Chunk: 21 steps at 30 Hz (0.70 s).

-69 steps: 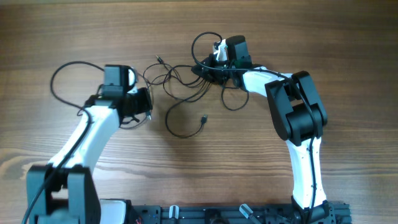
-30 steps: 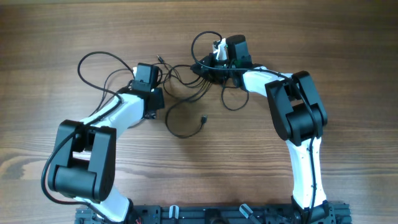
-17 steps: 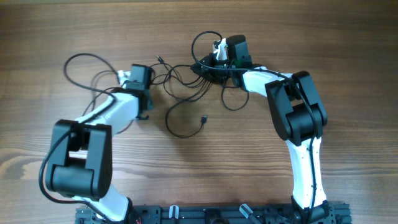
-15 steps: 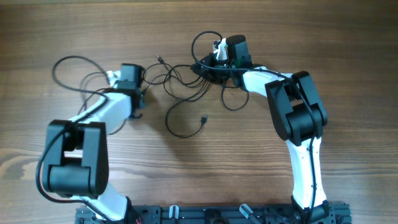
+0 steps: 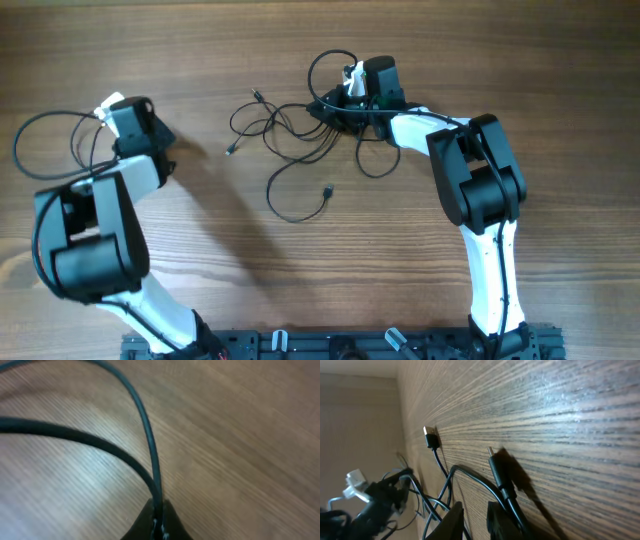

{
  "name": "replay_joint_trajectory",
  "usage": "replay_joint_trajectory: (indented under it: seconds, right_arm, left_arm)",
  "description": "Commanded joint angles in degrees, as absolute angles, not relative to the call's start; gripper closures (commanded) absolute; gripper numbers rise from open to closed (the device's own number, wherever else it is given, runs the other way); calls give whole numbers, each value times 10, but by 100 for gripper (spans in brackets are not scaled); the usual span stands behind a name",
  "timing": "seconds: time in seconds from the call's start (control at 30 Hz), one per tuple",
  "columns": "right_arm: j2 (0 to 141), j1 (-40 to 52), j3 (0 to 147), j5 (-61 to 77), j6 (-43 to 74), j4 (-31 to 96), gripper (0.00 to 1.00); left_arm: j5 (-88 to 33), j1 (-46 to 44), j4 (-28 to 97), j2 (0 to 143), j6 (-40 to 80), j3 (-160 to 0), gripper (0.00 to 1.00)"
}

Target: Untangle cables

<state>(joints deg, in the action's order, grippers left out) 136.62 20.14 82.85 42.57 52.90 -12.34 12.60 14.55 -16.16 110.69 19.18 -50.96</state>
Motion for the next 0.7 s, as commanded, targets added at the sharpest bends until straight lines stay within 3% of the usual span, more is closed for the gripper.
replay_joint_trajectory:
  seconds: [0.0, 0.13, 0.3, 0.33, 0.4, 0.47, 0.57, 0.67]
  right_arm:
    - [1411, 195, 803, 360, 536, -114, 80]
    - [1411, 195, 803, 357, 547, -117, 80]
    - [1411, 195, 803, 357, 555, -117, 79]
    - [1411, 195, 803, 358, 555, -117, 78]
    - [1411, 195, 803, 358, 555, -113, 76]
    - [1411, 195, 803, 358, 555, -110, 76]
    - [1411, 195, 803, 358, 555, -111, 75]
    - [1411, 195, 803, 358, 555, -110, 74]
  left_arm:
    - [27, 175, -219, 1171, 183, -513, 96]
    - [-54, 188, -181, 1191, 164, -571, 96]
    - [-66, 190, 25, 1191, 120, -743, 94]
    - [-66, 190, 64, 1191, 120, -774, 90]
    - [-66, 190, 136, 1190, 120, -828, 77]
    - [-66, 190, 222, 1190, 120, -887, 31]
    - [-66, 190, 338, 1189, 125, -963, 2]
    - [-66, 190, 427, 1180, 144, -1019, 0]
